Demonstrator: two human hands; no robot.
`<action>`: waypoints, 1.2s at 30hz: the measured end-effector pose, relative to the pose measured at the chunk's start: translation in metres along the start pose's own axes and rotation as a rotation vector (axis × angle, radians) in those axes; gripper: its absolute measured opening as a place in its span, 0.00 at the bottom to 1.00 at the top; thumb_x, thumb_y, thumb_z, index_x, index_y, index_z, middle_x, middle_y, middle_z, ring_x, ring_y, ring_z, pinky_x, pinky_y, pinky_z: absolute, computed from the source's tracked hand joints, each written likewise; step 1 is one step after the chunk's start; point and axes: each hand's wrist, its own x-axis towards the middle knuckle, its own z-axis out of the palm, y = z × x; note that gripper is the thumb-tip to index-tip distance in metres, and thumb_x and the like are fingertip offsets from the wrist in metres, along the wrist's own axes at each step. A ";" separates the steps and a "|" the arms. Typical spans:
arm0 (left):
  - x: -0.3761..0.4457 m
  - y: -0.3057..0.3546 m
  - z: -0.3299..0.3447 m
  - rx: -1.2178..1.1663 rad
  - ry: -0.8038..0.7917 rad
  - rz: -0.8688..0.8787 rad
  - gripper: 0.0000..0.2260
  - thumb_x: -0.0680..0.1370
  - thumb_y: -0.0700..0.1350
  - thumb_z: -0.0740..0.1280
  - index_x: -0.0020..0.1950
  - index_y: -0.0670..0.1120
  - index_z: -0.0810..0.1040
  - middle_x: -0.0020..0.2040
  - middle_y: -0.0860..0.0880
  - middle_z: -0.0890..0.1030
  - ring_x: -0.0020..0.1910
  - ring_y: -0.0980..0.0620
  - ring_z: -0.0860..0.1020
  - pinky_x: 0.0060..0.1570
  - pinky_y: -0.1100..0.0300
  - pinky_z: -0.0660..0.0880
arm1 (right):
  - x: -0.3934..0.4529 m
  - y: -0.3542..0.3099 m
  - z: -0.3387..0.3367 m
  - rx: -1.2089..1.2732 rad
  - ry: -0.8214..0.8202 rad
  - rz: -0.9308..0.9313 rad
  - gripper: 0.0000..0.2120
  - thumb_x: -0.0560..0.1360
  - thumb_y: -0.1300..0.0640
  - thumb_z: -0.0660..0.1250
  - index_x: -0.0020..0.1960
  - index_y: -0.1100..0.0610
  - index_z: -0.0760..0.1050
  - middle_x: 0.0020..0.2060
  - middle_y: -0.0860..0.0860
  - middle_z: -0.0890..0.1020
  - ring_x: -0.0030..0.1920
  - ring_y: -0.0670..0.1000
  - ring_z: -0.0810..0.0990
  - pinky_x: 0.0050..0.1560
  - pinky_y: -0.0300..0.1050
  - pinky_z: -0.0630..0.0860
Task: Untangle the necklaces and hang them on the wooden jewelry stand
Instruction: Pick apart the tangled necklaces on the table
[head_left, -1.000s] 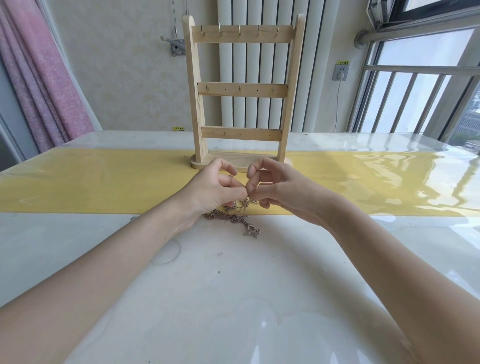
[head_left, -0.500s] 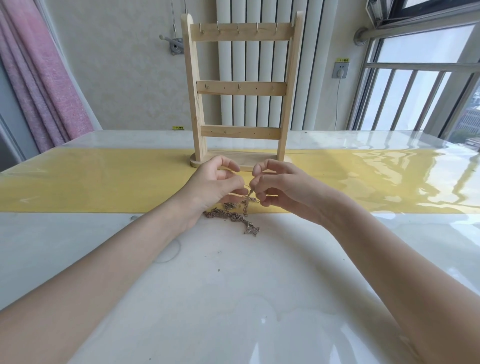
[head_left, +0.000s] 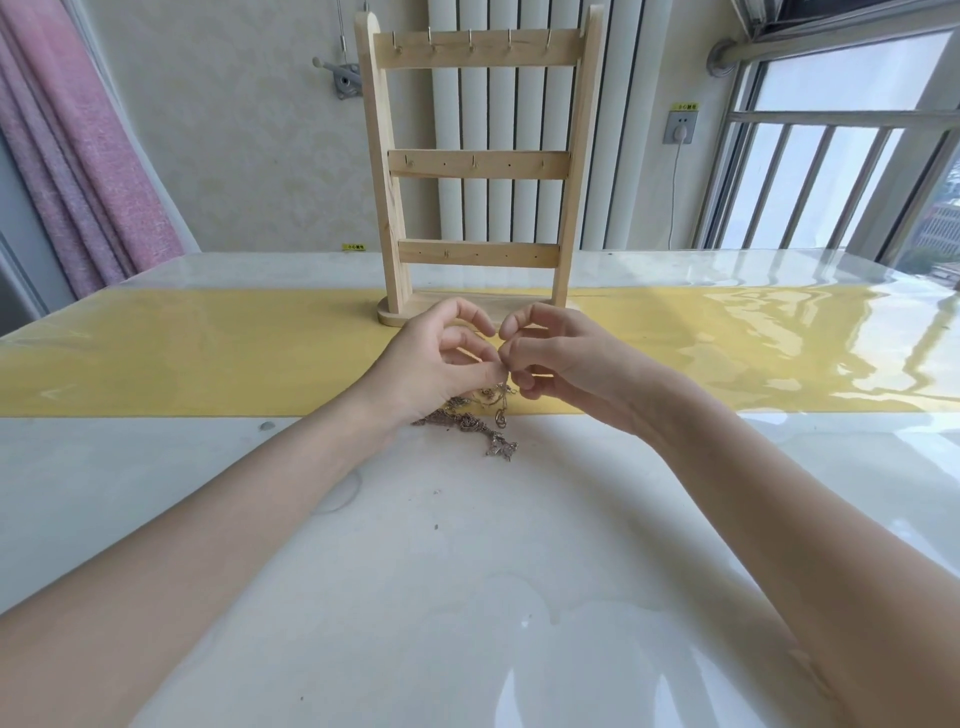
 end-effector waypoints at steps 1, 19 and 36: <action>-0.001 0.000 0.000 -0.019 -0.020 -0.011 0.12 0.73 0.35 0.71 0.47 0.49 0.71 0.36 0.54 0.79 0.34 0.58 0.75 0.35 0.68 0.72 | -0.001 0.000 0.000 -0.003 -0.012 0.008 0.11 0.73 0.73 0.59 0.44 0.58 0.69 0.33 0.55 0.69 0.28 0.49 0.68 0.32 0.39 0.67; 0.000 0.002 0.001 -0.195 0.047 -0.197 0.06 0.75 0.33 0.64 0.45 0.44 0.76 0.31 0.52 0.72 0.29 0.56 0.70 0.29 0.67 0.72 | -0.003 -0.002 -0.008 0.117 -0.075 0.076 0.10 0.75 0.71 0.58 0.44 0.57 0.69 0.35 0.52 0.73 0.31 0.49 0.73 0.33 0.38 0.72; -0.001 -0.006 0.009 -0.031 -0.061 -0.174 0.03 0.72 0.44 0.72 0.44 0.46 0.82 0.36 0.46 0.73 0.28 0.58 0.69 0.33 0.68 0.68 | 0.000 -0.003 -0.010 0.103 -0.087 -0.030 0.13 0.73 0.73 0.57 0.41 0.57 0.72 0.32 0.50 0.72 0.33 0.49 0.71 0.37 0.41 0.69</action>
